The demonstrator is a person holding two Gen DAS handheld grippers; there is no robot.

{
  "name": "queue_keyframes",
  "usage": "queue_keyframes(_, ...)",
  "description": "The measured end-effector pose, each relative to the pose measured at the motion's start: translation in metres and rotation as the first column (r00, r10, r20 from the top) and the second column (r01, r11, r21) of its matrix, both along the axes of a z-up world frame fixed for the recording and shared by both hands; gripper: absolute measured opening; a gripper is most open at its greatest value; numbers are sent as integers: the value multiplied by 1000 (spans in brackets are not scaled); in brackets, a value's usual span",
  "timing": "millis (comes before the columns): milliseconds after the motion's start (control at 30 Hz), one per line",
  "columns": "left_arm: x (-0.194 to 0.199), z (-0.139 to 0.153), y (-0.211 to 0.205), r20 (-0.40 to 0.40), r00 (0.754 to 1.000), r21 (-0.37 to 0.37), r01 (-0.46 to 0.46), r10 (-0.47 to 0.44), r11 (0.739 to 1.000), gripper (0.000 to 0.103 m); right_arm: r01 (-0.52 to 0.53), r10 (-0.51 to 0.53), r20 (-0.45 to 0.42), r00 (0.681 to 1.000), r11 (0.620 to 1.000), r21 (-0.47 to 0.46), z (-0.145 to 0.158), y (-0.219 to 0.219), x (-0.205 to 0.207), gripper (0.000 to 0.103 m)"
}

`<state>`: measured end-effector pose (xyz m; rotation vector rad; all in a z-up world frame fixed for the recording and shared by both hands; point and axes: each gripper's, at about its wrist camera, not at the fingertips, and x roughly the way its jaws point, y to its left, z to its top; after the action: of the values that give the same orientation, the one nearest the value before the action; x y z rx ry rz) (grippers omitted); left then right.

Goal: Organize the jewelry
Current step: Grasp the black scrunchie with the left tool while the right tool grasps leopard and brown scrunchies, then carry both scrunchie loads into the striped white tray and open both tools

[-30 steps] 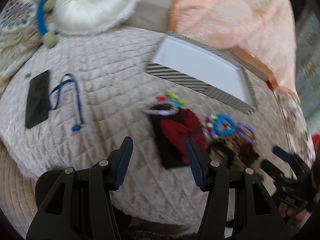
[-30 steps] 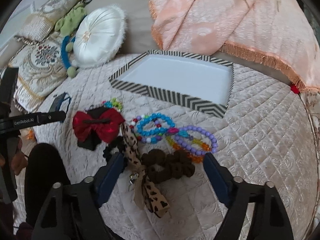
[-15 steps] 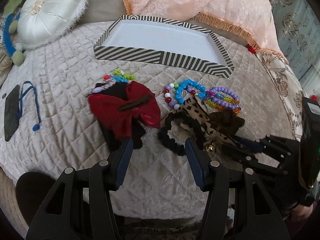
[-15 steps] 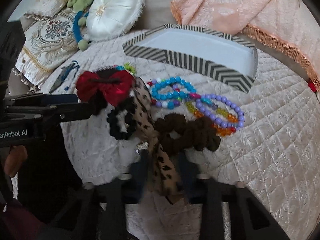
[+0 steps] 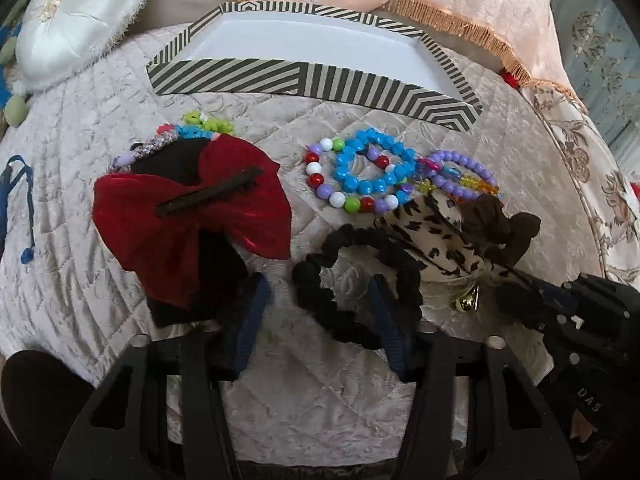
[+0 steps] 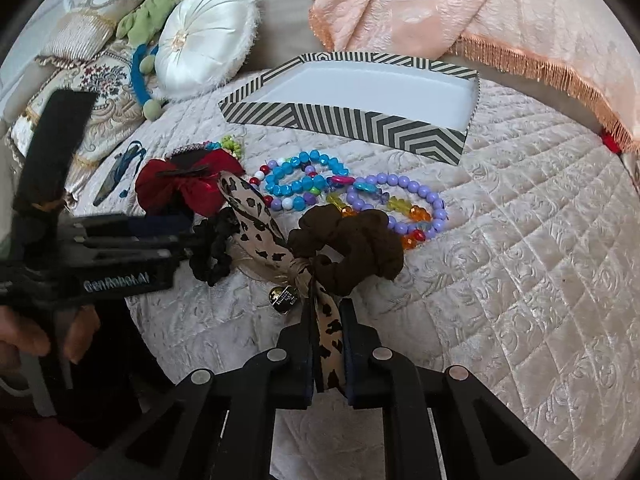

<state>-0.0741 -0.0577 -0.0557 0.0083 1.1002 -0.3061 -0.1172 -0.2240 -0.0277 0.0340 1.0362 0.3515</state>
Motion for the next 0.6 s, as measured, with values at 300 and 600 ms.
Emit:
queue_keyframes(300, -7, 26, 11, 22, 1000, -92, 21, -19, 996, 8, 3, -5, 92, 996, 1000, 27, 33, 0, -6, 7)
queue_keyframes(600, -4, 82, 19, 110, 994, -145, 31, -15, 989, 8, 33, -40, 175, 984, 999, 41, 70, -8, 4, 6)
